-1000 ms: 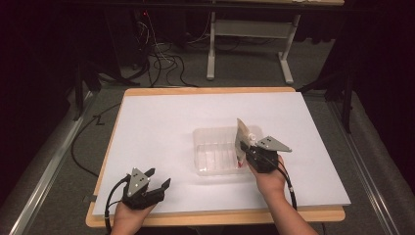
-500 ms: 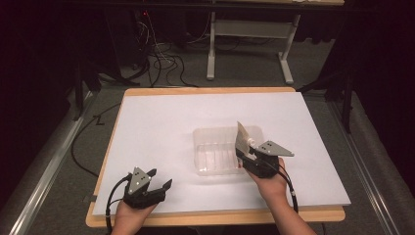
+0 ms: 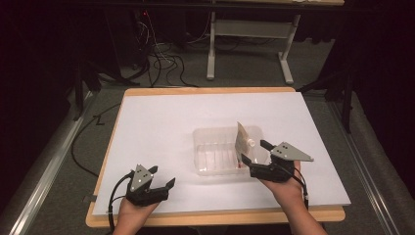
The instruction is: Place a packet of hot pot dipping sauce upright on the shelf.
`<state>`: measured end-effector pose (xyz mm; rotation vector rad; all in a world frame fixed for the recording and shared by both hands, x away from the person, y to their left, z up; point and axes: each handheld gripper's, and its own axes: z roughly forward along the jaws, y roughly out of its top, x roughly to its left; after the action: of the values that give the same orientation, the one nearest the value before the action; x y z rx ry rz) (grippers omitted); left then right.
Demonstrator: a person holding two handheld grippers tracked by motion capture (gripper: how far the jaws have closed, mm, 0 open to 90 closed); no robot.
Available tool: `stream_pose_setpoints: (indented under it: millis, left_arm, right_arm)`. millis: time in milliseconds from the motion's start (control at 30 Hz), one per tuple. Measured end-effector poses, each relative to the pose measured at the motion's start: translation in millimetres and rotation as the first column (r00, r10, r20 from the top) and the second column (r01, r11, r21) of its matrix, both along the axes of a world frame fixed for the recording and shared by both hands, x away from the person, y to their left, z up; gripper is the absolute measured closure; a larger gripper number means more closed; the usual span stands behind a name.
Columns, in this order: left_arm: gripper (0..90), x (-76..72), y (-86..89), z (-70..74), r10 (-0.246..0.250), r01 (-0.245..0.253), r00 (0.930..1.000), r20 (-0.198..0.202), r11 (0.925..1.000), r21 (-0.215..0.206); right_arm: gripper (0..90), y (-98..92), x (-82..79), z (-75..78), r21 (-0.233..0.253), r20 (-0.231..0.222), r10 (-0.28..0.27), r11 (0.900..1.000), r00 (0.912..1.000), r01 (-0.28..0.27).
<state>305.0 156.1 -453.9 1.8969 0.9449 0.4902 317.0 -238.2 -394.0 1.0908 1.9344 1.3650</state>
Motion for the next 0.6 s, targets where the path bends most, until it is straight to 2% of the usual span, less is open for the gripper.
stream_pose_setpoints:
  millis: [67,133,267,333,400,467,533,600]
  left_arm:
    - [23.7,1.5,-2.3,-0.4,-0.006,0.006,1.0,-0.003,1.0,0.003]
    - [23.7,2.0,-3.1,-0.6,-0.011,0.011,0.9999,-0.003,0.9999,0.004]
    - [25.6,2.0,-6.2,-2.0,-0.03,0.03,0.9995,0.005,0.9995,0.013]
    - [25.7,1.3,-7.3,-3.3,-0.038,0.038,0.9992,0.013,0.9991,0.021]
    - [25.7,1.2,-9.3,-4.7,-0.047,0.047,0.9988,0.015,0.9986,0.026]
    - [25.7,1.7,-10.4,-5.1,-0.047,0.047,0.9988,0.015,0.9984,0.032]
    - [25.7,2.9,-13.4,-6.8,-0.047,0.047,0.9988,0.011,0.9981,0.039]
    - [25.7,2.9,-14.9,-7.3,-0.047,0.047,0.9989,0.007,0.9979,0.044]
  right_arm:
    - [16.0,-16.2,-7.4,2.2,-0.005,0.012,-0.025,1.0,0.9996,0.025]
    - [15.9,-22.2,-9.7,1.4,-0.004,0.009,-0.04,0.999,0.9991,0.04]
    - [15.9,-53.1,-18.0,-7.9,0.007,-0.009,-0.105,0.994,0.9944,0.105]
    - [16.0,-66.7,-22.8,-14.3,0.015,-0.016,-0.138,0.99,0.9903,0.138]
    - [16.2,-87.2,-32.9,-29.0,0.044,-0.024,-0.2,0.979,0.9795,0.201]
    - [16.1,-90.8,-34.0,-33.2,0.038,-0.039,-0.207,0.977,0.9775,0.209]
    - [16.1,-92.3,-31.8,-41.6,-0.009,-0.06,-0.201,0.98,0.9778,0.201]
    - [16.0,-92.3,-29.7,-43.7,0.001,-0.077,-0.194,0.981,0.978,0.195]
